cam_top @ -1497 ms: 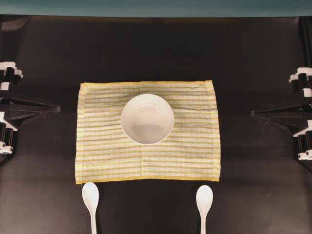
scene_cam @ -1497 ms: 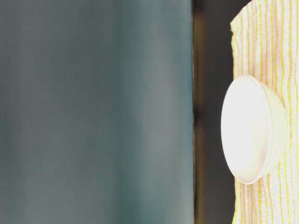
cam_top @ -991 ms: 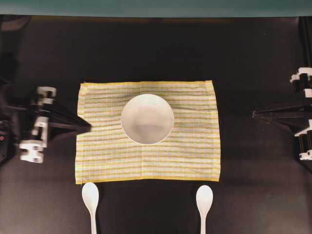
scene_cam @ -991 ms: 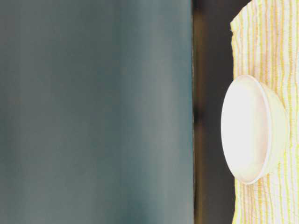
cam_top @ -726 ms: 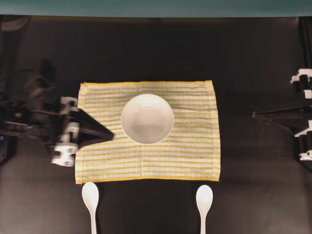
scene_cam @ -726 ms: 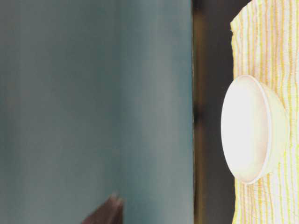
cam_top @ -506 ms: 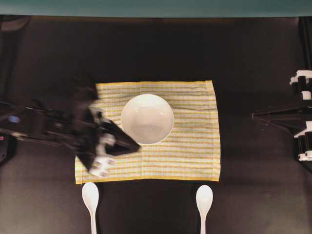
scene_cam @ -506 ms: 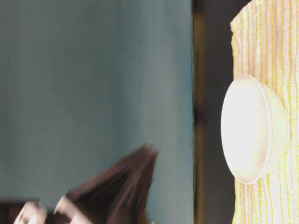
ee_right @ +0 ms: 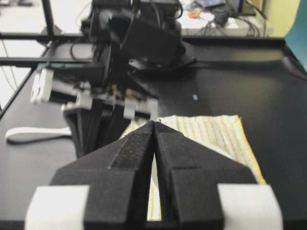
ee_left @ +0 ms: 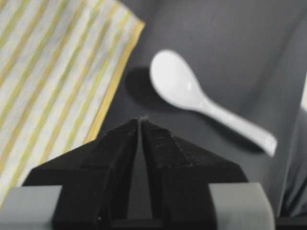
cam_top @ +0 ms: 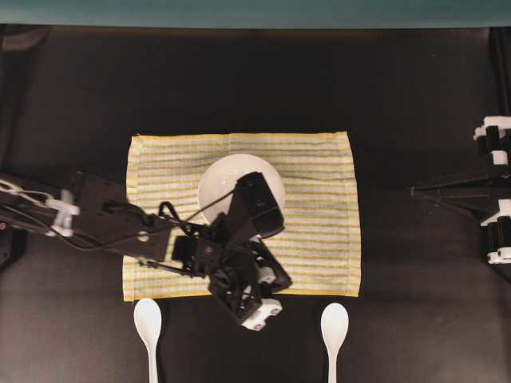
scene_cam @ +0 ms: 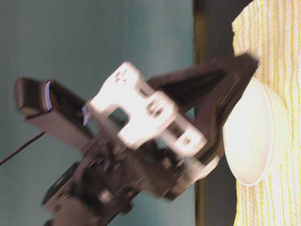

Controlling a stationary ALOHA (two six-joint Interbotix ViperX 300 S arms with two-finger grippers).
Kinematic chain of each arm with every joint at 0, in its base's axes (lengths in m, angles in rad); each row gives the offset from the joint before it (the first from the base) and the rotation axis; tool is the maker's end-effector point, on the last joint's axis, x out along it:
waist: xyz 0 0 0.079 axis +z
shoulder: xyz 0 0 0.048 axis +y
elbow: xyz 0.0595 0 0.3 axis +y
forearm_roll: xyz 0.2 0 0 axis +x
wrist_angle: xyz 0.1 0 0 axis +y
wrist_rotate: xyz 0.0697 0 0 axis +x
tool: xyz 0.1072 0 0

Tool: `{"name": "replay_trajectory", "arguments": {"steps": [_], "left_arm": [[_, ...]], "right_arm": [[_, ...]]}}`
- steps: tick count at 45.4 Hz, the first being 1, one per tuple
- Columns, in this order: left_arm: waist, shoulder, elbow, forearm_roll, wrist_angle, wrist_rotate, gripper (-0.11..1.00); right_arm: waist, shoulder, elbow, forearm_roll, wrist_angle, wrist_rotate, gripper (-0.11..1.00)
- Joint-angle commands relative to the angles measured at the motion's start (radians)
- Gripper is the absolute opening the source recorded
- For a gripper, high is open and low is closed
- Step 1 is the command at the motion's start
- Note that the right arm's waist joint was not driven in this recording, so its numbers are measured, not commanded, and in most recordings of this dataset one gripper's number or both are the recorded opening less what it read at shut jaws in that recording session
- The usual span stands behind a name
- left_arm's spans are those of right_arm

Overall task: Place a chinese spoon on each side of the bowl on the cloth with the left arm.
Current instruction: 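Lower the left gripper and grasp the right white spoon's handle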

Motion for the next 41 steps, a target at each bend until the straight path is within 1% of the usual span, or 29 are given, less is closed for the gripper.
{"name": "replay_trajectory", "arguments": {"steps": [1, 6, 13, 15, 23, 26, 28, 35, 41], "left_arm": [[0.000, 0.032, -0.025, 0.005, -0.084, -0.002, 0.14], [-0.002, 0.077, -0.037, 0.005, -0.144, -0.003, 0.20], [-0.002, 0.127, -0.067, 0.005, -0.187, -0.003, 0.33], [0.000, 0.141, -0.080, 0.005, -0.186, -0.002, 0.40], [0.002, 0.192, -0.121, 0.005, -0.176, 0.003, 0.76], [0.002, 0.218, -0.130, 0.003, -0.181, 0.005, 0.84], [0.002, 0.230, -0.137, 0.005, -0.181, 0.008, 0.86], [0.000, 0.270, -0.163, 0.005, -0.186, 0.020, 0.82], [-0.011, 0.290, -0.192, 0.005, -0.189, 0.048, 0.82]], "right_arm": [[0.000, -0.002, -0.008, 0.002, -0.005, -0.015, -0.01], [0.000, -0.012, -0.009, 0.002, -0.006, -0.015, -0.01], [0.000, -0.023, -0.009, 0.002, -0.005, -0.015, -0.01], [0.002, -0.025, -0.009, 0.002, -0.005, -0.017, -0.01], [0.000, -0.034, -0.012, 0.002, 0.011, -0.017, -0.01], [0.000, -0.038, -0.014, 0.002, 0.021, -0.015, -0.01], [0.000, -0.040, -0.014, 0.002, 0.026, -0.015, -0.01], [0.000, -0.044, -0.015, 0.002, 0.037, -0.015, -0.01], [0.000, -0.044, -0.015, 0.002, 0.037, -0.015, -0.01]]}}
